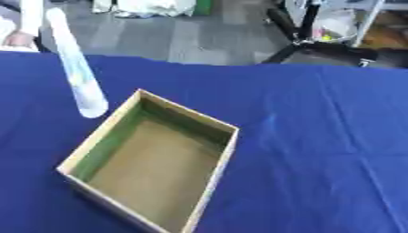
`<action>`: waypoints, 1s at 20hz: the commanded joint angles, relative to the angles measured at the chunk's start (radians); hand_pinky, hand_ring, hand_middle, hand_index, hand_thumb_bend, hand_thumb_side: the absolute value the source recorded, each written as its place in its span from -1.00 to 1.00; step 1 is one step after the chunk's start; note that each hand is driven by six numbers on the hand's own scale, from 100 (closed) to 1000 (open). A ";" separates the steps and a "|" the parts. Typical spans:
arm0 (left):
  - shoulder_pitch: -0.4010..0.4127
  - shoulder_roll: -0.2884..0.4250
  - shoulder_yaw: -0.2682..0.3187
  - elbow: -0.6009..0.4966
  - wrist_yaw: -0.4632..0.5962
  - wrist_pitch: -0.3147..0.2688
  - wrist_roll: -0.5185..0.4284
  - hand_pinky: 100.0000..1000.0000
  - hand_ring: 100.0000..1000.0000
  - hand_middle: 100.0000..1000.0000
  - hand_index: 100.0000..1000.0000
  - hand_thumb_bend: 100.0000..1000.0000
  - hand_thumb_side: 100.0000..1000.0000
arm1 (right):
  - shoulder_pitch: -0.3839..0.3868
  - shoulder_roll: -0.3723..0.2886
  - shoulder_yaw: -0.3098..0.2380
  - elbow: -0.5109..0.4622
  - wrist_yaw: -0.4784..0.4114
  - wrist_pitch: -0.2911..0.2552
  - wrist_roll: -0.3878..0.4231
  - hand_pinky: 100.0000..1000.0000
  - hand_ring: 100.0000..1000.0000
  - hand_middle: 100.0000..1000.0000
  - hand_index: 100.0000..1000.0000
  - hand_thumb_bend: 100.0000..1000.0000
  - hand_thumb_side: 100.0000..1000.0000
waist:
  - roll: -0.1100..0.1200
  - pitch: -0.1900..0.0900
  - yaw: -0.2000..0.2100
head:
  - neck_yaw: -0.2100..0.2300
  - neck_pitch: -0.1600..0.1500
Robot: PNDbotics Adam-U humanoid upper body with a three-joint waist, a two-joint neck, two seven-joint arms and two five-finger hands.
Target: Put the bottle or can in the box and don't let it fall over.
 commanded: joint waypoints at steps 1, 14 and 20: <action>-0.004 0.036 0.010 -0.018 -0.010 -0.004 0.002 1.00 1.00 0.94 0.90 -1.00 0.18 | -0.003 -0.034 -0.011 -0.018 -0.004 -0.004 0.000 0.90 1.00 1.00 1.00 -1.00 -0.08 | 0.004 -0.020 -0.001 | 0.002 -0.012; -0.007 0.034 0.007 -0.014 -0.009 0.003 -0.003 1.00 1.00 0.91 0.89 -1.00 0.14 | -0.003 -0.038 -0.010 -0.018 -0.008 -0.008 0.001 0.90 1.00 1.00 1.00 -1.00 -0.09 | 0.002 -0.021 0.001 | 0.003 -0.006; -0.074 0.053 -0.028 0.043 0.002 0.032 -0.030 1.00 1.00 0.92 0.88 -1.00 0.14 | -0.002 -0.037 -0.006 -0.018 -0.008 -0.006 0.004 0.90 1.00 1.00 1.00 -1.00 -0.09 | -0.001 -0.025 0.002 | 0.004 -0.005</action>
